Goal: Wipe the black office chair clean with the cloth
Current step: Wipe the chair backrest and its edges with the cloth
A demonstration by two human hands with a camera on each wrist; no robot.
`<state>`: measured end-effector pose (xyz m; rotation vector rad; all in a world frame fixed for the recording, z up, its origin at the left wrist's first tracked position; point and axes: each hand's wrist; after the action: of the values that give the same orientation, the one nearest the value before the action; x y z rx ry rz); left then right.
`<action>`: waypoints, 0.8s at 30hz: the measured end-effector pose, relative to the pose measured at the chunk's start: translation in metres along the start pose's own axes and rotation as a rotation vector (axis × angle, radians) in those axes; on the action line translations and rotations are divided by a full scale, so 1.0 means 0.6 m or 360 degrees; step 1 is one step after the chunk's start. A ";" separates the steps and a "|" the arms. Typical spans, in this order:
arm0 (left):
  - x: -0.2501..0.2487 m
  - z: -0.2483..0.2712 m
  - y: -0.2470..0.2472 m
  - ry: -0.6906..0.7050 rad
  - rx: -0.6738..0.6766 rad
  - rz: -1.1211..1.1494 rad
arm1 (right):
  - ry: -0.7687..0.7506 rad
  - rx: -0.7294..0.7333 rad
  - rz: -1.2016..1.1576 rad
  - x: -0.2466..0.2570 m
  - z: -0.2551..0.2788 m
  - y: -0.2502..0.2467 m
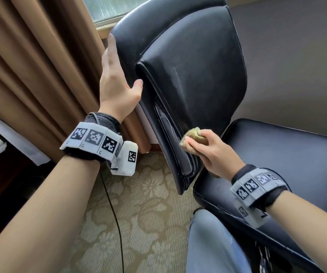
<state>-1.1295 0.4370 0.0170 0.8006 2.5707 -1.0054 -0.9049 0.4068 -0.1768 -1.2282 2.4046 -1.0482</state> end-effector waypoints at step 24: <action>-0.008 0.005 -0.002 0.0015 -0.0006 -0.0081 | 0.0053 -0.0439 -0.0299 0.023 0.025 0.021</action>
<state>-1.1263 0.4319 0.0175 0.7438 2.6124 -1.0137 -0.9137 0.3936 -0.1950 -1.5640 2.5646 -0.8075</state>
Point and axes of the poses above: each hand's wrist, its own z-axis away from the middle knuckle, its own y-axis out of the palm, x = y × z, and after that the axes turned 8 degrees about -y, right-handed
